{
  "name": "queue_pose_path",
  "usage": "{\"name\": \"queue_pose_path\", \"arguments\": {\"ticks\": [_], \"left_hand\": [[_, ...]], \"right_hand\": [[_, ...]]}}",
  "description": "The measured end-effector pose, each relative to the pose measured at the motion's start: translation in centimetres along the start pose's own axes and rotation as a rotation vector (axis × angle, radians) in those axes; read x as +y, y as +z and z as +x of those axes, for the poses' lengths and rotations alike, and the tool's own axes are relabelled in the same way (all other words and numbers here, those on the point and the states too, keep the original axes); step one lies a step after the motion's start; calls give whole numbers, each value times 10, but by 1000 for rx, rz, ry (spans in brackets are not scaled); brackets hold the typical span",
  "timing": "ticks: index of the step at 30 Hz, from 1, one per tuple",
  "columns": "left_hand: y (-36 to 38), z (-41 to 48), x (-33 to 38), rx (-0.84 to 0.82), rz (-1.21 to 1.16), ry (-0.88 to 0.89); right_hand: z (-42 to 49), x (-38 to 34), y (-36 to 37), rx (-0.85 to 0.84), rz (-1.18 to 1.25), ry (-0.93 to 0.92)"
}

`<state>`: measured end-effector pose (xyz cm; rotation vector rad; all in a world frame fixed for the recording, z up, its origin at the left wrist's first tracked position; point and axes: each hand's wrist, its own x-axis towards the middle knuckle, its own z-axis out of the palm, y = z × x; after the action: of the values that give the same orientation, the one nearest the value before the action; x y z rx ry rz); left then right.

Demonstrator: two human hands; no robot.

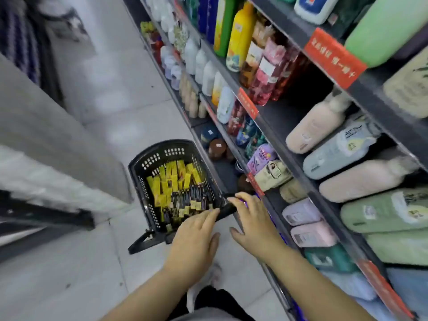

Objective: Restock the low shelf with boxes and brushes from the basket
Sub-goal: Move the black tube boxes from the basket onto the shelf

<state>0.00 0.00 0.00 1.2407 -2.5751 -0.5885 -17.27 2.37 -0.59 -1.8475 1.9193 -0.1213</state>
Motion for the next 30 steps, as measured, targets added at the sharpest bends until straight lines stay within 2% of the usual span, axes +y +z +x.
{"name": "queue_pose_path", "arguments": {"ticks": [2, 4, 6, 8, 14, 17, 22, 26, 30], "left_hand": [[4, 7, 2, -5, 17, -72], [6, 15, -3, -67, 81, -204], [9, 14, -16, -121, 152, -283], [5, 8, -27, -157, 124, -343], [-6, 20, -46, -188, 160, -335], [-12, 34, -55, -193, 206, -329], [-16, 49, -77, -67, 276, -271], [-33, 83, -104, 68, 299, -206], [-47, 113, -129, 20, 255, -180]], "right_hand": [[15, -6, 1, 64, -48, -158], [29, -20, -5, 3, -160, -264], [38, -30, -2, -60, -194, -302], [47, -33, 0, -81, -272, -318], [71, -42, -4, -87, -355, -401], [87, -41, -11, 107, -388, -459], [117, -37, 6, 382, -277, -607], [155, -40, 2, 450, -221, -618], [198, -51, -9, 518, -228, -604]]}}
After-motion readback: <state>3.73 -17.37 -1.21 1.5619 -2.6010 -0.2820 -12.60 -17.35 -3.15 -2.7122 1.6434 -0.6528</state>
